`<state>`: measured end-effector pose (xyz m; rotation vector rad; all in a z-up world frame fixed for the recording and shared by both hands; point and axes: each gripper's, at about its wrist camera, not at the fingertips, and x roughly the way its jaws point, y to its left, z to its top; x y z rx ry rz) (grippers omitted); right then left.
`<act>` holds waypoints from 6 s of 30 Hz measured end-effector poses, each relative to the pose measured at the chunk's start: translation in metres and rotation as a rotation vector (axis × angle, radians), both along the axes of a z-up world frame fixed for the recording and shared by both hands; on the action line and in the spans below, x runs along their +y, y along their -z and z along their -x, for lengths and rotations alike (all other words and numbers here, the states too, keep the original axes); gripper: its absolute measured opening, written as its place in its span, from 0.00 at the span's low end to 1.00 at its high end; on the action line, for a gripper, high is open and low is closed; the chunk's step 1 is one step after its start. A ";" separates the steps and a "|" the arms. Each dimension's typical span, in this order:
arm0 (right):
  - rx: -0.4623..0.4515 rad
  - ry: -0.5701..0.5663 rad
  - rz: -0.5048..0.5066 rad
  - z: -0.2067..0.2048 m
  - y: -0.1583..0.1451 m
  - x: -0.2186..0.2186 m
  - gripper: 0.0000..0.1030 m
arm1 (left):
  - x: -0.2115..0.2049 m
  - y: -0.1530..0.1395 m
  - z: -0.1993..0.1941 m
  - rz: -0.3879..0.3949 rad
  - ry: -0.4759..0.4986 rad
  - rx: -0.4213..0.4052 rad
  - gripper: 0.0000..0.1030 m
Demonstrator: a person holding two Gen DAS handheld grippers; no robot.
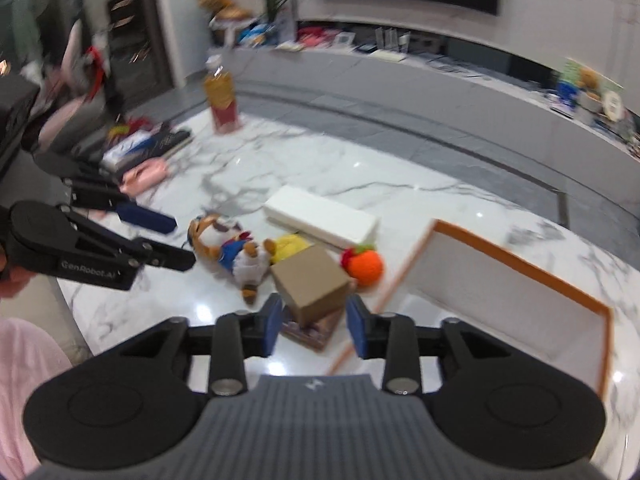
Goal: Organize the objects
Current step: 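Grasp the raccoon plush with the left tool while the right tool grasps the small cardboard box, then lift and carry the raccoon plush and cardboard box over the orange box with both tools, then lower the raccoon plush into the orange box and open the left tool, then lower the small cardboard box into the orange box and open the right tool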
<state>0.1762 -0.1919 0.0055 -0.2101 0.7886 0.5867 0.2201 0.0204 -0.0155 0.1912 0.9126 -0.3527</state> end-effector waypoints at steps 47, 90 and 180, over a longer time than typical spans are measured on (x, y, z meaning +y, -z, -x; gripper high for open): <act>0.082 -0.101 0.250 -0.056 0.060 0.094 0.35 | 0.000 0.090 -0.034 -0.345 0.184 0.082 0.61; -0.005 0.180 0.072 0.024 -0.054 -0.078 0.61 | -0.094 -0.060 0.020 0.065 0.217 0.031 0.58; 0.038 -0.210 0.928 -0.095 0.105 -0.075 0.61 | -0.146 0.017 -0.089 0.075 0.338 0.122 0.43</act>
